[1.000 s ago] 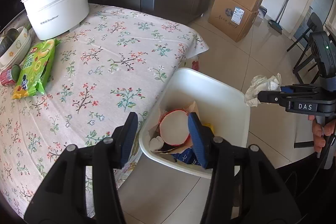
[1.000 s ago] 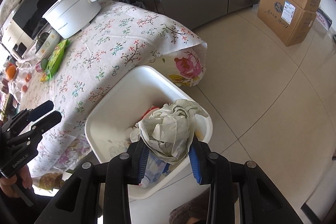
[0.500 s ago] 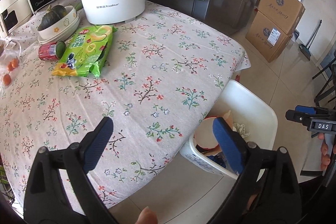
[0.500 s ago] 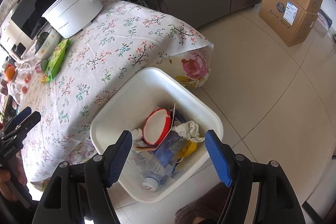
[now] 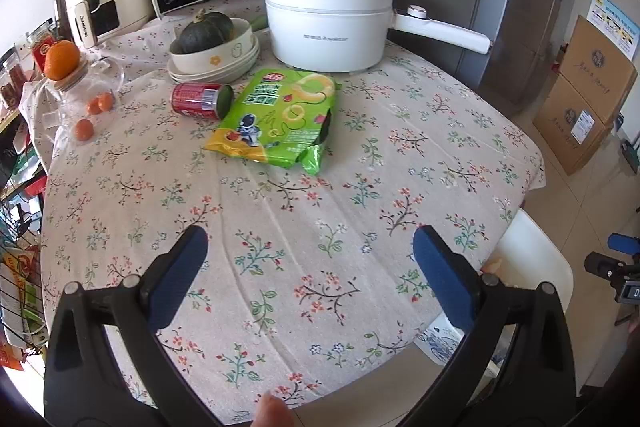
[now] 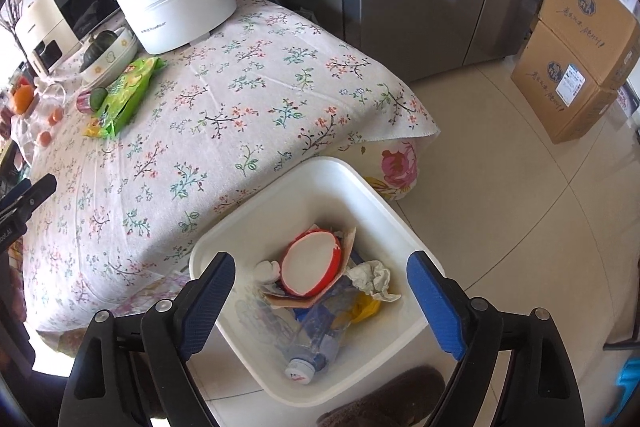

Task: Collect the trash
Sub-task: 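Reach the right tool to the green onion-rings bag and grasp it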

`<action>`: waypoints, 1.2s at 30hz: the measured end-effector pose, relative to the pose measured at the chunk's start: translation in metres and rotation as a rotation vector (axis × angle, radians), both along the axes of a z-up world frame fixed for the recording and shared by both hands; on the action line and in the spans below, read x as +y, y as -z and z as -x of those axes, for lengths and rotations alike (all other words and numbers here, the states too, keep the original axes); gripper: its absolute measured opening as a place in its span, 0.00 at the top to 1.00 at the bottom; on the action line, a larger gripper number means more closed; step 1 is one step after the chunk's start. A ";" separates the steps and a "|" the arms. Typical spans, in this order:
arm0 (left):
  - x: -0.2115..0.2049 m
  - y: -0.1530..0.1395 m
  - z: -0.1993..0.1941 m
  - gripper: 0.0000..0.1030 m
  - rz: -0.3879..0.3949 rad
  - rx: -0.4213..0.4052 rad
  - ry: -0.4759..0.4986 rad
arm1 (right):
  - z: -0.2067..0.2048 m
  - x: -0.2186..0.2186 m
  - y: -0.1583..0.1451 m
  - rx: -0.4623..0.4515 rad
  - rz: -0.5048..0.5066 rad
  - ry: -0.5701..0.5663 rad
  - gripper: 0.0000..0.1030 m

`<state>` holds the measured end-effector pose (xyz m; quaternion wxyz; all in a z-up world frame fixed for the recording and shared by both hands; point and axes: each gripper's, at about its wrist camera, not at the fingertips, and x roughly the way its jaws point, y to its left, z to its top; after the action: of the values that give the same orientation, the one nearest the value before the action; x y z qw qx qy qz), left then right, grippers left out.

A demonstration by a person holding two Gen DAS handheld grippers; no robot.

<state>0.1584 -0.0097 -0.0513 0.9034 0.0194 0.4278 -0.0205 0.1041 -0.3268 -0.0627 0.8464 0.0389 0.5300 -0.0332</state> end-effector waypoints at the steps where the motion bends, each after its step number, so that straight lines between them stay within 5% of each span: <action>1: 0.008 -0.001 -0.001 0.01 -0.007 -0.014 -0.030 | -0.004 0.007 -0.002 -0.010 0.013 -0.014 0.00; 8: 0.057 0.002 -0.012 0.01 -0.017 -0.014 -0.148 | -0.037 0.059 -0.015 -0.055 0.056 -0.093 0.00; 15: 0.103 0.005 -0.018 0.01 0.042 -0.028 -0.247 | -0.087 0.111 -0.013 -0.096 -0.056 -0.112 0.00; 29: 0.163 0.008 -0.007 0.01 0.032 0.008 -0.285 | -0.166 0.210 0.054 -0.115 -0.263 -0.096 0.00; 36: 0.182 0.010 -0.014 0.01 0.071 0.032 -0.311 | -0.198 0.241 0.072 -0.161 -0.223 -0.125 0.01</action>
<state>0.1727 0.1718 -0.0617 0.8889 -0.0793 0.4391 0.1042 0.3023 -0.0861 -0.1347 0.8770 0.1022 0.4624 0.0820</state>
